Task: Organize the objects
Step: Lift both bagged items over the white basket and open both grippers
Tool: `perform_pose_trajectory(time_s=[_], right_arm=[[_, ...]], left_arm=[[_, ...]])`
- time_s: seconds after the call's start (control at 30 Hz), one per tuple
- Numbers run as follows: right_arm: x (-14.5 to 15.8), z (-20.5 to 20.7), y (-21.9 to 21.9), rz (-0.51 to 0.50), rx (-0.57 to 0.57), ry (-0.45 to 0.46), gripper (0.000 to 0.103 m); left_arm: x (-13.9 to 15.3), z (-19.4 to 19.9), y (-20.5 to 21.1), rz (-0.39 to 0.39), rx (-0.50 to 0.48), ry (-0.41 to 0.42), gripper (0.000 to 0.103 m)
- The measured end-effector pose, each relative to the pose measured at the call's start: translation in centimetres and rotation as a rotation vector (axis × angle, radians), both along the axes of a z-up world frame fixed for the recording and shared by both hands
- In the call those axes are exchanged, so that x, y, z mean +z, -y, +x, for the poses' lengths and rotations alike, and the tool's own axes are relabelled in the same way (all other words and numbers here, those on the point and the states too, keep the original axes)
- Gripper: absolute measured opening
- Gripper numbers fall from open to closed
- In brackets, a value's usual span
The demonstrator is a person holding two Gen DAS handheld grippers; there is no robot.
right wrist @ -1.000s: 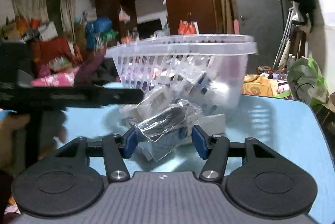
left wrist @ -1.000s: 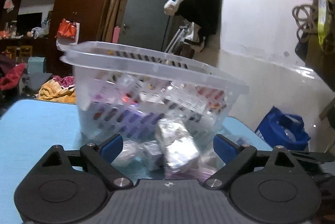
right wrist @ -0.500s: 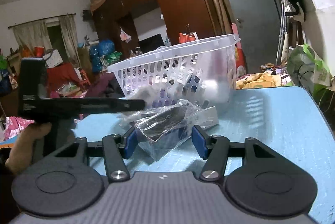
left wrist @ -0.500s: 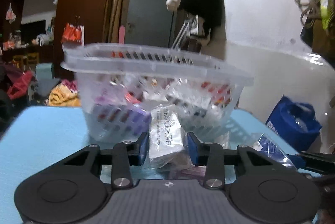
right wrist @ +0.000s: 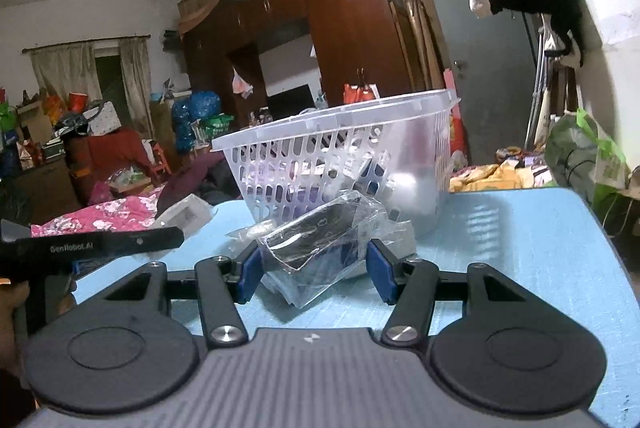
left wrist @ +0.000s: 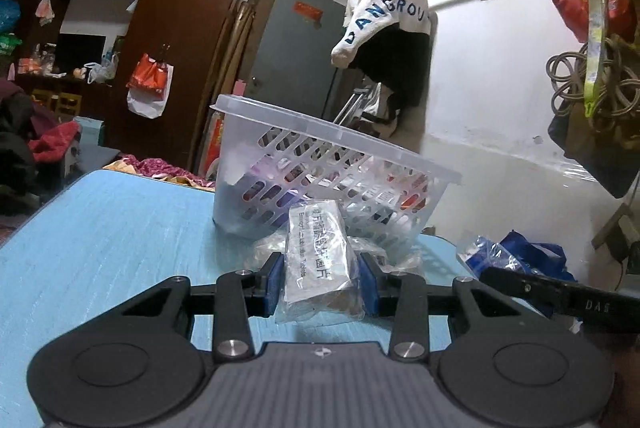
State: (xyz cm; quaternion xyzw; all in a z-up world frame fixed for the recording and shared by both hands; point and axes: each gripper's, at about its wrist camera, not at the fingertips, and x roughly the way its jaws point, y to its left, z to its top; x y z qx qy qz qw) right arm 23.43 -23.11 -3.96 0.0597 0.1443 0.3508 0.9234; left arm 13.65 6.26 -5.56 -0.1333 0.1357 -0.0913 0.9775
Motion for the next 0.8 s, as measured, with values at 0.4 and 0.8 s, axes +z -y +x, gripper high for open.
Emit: perform_pose_trajectory(time_s=[0.4,0.8], right_arm=[[1.0,-0.6,0.5,0.052,0.018,0.092,0.059],[14.2,8.3,-7.3,-0.172,-0.019,0.198,0.061]], left_arm=[[0.4,-1.4,-0.8,-0.058,-0.075,0.12,0.043],[13.8,12.0,-0.1,0.141,0.033,0.067,0.044]])
